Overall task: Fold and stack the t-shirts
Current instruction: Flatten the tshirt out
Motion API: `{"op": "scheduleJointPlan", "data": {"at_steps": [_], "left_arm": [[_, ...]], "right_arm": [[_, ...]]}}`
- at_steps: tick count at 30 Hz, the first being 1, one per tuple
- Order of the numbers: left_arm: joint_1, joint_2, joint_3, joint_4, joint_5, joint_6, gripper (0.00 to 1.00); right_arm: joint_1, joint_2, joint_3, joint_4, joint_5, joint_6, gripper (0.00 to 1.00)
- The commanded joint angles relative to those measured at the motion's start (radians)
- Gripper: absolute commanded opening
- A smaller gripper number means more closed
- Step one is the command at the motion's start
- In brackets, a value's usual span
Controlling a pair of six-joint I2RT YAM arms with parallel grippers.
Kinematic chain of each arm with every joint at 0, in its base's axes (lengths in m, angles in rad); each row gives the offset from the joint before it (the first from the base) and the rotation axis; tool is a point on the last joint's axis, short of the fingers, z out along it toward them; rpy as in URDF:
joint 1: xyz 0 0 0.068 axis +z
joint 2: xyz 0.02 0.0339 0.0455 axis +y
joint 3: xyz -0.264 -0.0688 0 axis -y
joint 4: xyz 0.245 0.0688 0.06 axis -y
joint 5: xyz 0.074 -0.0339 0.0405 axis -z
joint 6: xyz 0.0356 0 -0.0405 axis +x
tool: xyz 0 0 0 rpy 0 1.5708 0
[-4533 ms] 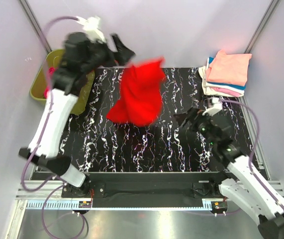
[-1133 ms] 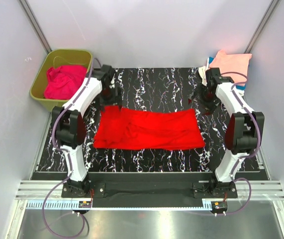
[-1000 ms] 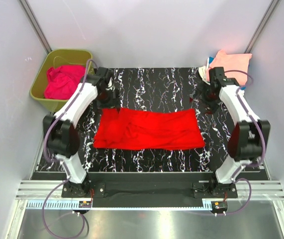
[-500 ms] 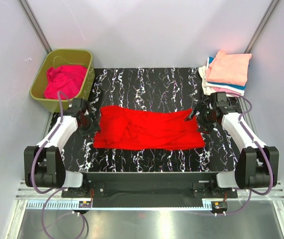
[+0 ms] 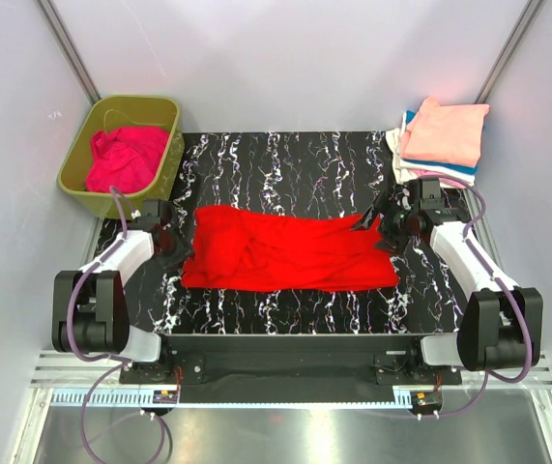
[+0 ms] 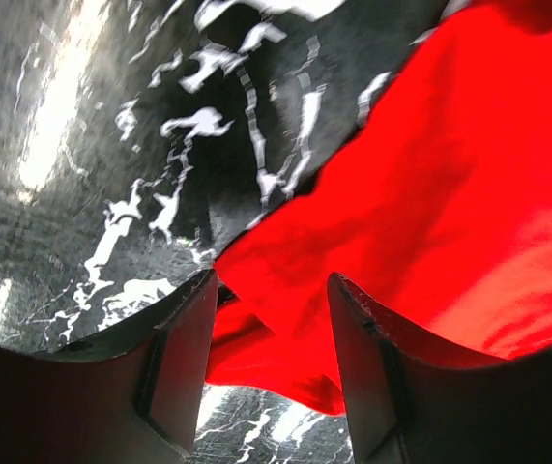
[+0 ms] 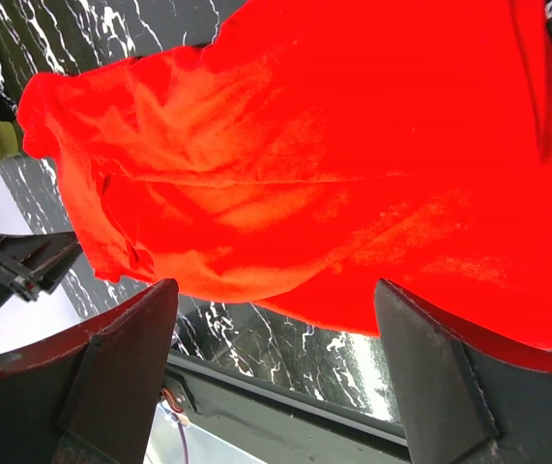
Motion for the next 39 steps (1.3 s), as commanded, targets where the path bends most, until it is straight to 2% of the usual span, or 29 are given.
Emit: {"op": "scheduleJointPlan", "data": {"at_steps": [1, 9, 16, 19, 21, 23, 24, 30, 35, 39], "left_arm": [[0.001, 0.0, -0.017, 0.058, -0.046, -0.041, 0.55], [0.002, 0.009, -0.05, 0.064, -0.059, -0.067, 0.58], [0.001, 0.009, -0.097, 0.099, -0.037, -0.092, 0.55], [0.002, 0.01, -0.105, 0.113, -0.045, -0.095, 0.49], [0.002, 0.01, -0.103, 0.113, -0.051, -0.093, 0.37], [0.001, 0.007, -0.09, 0.109, -0.057, -0.087, 0.29], [0.002, 0.007, -0.085, 0.098, -0.062, -0.086, 0.21], [0.002, -0.023, -0.015, 0.032, -0.068, -0.073, 0.03], [0.001, -0.098, 0.093, -0.08, -0.06, -0.024, 0.0], [0.001, -0.154, 0.177, -0.17, -0.059, 0.036, 0.0]], "right_arm": [[0.006, -0.033, -0.012, 0.024, -0.037, -0.018, 0.89], [0.006, -0.027, -0.013, 0.011, -0.033, -0.031, 0.89], [0.006, -0.033, -0.013, -0.011, -0.013, -0.051, 0.89], [0.006, -0.032, -0.012, -0.017, -0.005, -0.049, 0.89], [0.006, -0.035, -0.01, -0.02, -0.003, -0.051, 0.89], [0.006, -0.036, -0.007, -0.028, 0.004, -0.052, 0.89], [0.006, -0.038, -0.003, -0.029, 0.006, -0.051, 0.89], [0.006, -0.041, 0.008, -0.055, 0.07, -0.026, 0.89], [0.001, 0.028, 0.083, -0.184, 0.3, -0.015, 0.88], [-0.005, 0.085, 0.117, -0.193, 0.355, 0.017, 0.79]]}}
